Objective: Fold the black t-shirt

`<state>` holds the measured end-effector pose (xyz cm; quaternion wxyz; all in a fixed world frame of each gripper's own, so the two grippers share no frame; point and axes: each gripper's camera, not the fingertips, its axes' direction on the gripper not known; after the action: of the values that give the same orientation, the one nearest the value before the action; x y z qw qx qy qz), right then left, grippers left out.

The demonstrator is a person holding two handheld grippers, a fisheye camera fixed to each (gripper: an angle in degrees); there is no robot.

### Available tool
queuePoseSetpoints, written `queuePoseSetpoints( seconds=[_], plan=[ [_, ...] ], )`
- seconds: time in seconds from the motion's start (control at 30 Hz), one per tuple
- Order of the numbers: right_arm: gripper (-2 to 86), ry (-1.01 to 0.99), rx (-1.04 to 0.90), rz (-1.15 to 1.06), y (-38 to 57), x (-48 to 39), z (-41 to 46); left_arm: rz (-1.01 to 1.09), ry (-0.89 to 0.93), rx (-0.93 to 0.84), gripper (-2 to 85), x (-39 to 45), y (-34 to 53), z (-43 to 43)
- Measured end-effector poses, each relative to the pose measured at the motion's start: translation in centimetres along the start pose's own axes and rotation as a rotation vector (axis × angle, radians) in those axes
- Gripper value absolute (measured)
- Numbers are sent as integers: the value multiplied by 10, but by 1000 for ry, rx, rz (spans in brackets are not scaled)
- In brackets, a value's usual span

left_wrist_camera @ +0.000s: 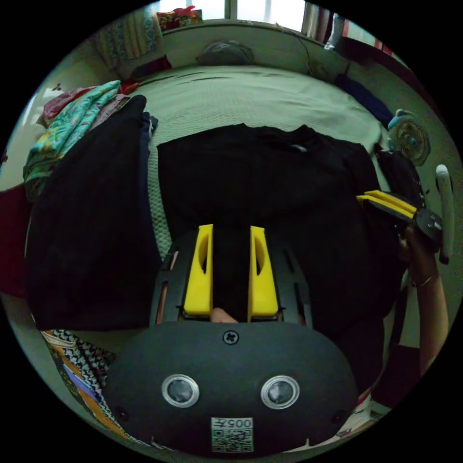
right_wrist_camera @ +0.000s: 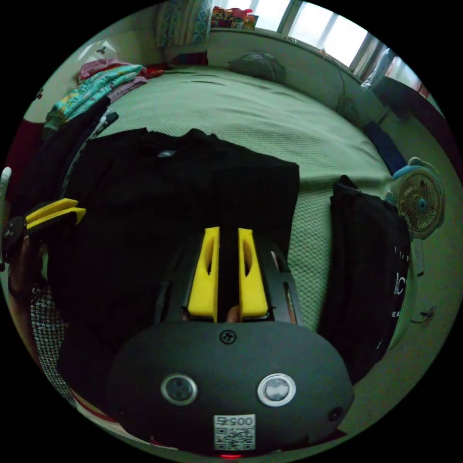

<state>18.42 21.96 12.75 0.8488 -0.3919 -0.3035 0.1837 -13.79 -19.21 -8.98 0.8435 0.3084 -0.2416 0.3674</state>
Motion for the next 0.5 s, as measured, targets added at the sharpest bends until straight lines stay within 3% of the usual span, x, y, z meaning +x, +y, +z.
queuePoseSetpoints(
  seconds=[0.17,0.5],
  plan=[
    [-16,-43,76,56,-40,23,-11,-38,112,44,21,-27,-19,-5],
    [-11,-62,68,478,-58,142,-11,-427,-84,166,1,-127,-6,-31]
  ],
)
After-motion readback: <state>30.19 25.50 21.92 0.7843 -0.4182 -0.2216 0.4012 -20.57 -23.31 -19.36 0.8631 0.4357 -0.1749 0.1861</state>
